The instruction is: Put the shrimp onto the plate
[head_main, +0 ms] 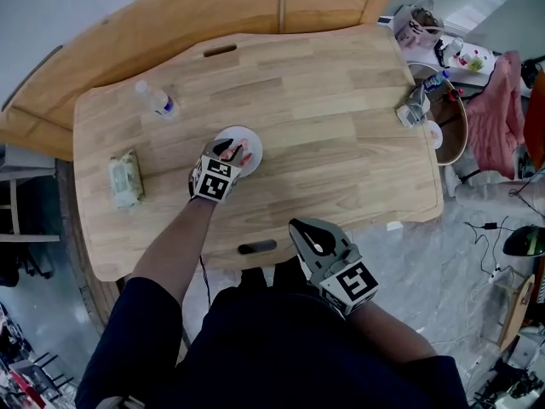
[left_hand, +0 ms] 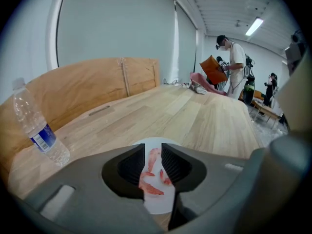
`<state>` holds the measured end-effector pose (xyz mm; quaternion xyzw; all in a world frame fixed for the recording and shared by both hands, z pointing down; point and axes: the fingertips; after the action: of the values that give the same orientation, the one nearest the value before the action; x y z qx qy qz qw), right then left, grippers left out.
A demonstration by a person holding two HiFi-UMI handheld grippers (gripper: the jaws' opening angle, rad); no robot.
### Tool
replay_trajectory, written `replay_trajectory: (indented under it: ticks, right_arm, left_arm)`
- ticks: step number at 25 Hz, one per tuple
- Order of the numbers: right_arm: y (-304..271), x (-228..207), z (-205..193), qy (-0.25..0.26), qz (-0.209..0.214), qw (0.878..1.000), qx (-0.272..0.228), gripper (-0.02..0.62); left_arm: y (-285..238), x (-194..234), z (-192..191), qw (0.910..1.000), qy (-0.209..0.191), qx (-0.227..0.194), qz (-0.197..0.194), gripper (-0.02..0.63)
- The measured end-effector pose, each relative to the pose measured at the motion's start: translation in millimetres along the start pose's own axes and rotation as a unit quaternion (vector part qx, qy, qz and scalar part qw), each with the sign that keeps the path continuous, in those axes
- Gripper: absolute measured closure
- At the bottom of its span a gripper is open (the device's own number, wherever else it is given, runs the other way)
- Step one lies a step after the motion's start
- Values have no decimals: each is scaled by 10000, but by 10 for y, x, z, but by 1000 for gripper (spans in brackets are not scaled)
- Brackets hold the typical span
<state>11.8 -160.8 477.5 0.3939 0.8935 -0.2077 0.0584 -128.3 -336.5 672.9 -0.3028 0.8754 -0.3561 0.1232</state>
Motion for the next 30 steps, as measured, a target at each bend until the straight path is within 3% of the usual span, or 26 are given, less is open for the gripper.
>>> replay_trajectory:
  ticks: [9, 13, 21, 30]
  right_arm:
    - [116, 171, 181, 51, -14, 9996, -263, 584]
    - [143, 279, 180, 11, -47, 9996, -286, 584]
    - [215, 588, 263, 172, 142, 9990, -376, 584]
    - [208, 863, 321, 331, 191, 9978, -545, 584]
  left_arm:
    - [871, -405, 351, 9956, 255, -903, -3, 500]
    - [1315, -689, 458, 9922, 172, -1238, -31, 502]
    - [2334, -1376, 720, 9795, 218, -1968, -383, 556]
    - [2911, -1708, 876, 9657, 456, -2499, -542, 600]
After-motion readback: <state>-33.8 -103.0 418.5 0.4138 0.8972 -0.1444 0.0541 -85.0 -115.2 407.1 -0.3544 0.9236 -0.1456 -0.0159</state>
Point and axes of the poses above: the fingertips, and each gripper's own axes: y backward along the fingers, x to its left, z out of its top, and after that the axes turned 7 degrees about -z, right-handed
